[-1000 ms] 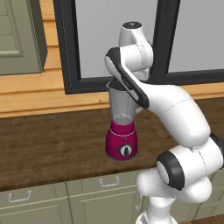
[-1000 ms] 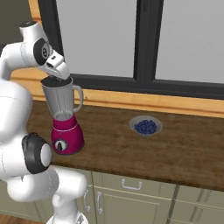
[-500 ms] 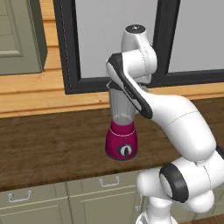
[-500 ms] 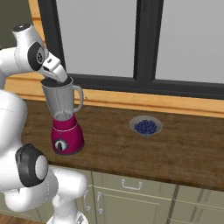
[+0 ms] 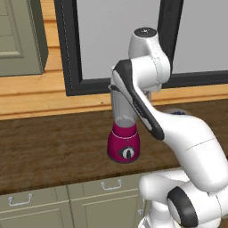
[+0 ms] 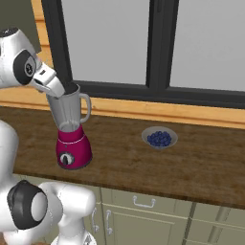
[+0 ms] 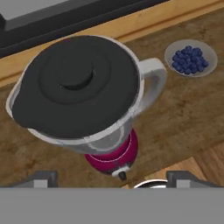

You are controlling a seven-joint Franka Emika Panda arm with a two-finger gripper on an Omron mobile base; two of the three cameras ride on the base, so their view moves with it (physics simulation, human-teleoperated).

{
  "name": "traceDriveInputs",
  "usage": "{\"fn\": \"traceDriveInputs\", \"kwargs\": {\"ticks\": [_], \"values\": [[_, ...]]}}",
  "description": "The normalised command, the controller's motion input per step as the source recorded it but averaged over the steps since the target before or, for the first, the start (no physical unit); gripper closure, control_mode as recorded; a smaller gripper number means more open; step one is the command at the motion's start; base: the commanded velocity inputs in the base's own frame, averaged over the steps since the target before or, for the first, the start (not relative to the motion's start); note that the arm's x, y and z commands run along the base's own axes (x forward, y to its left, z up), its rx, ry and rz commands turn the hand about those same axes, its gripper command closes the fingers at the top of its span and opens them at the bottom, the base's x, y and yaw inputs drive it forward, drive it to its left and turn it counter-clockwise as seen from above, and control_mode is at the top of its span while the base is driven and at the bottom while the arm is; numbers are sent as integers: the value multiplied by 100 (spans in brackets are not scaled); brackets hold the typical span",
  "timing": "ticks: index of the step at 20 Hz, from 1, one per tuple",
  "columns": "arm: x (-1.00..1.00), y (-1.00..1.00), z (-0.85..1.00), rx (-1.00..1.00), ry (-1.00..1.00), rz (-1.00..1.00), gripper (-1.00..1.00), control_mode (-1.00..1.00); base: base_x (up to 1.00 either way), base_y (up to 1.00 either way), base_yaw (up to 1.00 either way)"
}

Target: Close the lid blender by securely placing the lid on top.

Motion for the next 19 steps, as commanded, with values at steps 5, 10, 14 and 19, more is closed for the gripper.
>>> {"fn": "traceDriveInputs", "kwargs": {"ticks": [5, 10, 14, 19], "values": [[-100, 0, 0, 0, -6, 6, -100, -100, 0, 0, 0], [-98, 4, 0, 0, -14, 9, -100, -100, 0, 0, 0], [-60, 5, 0, 0, -10, 10, -100, -100, 0, 0, 0], [-24, -20, 0, 0, 0, 1, -100, -100, 0, 0, 0]]}}
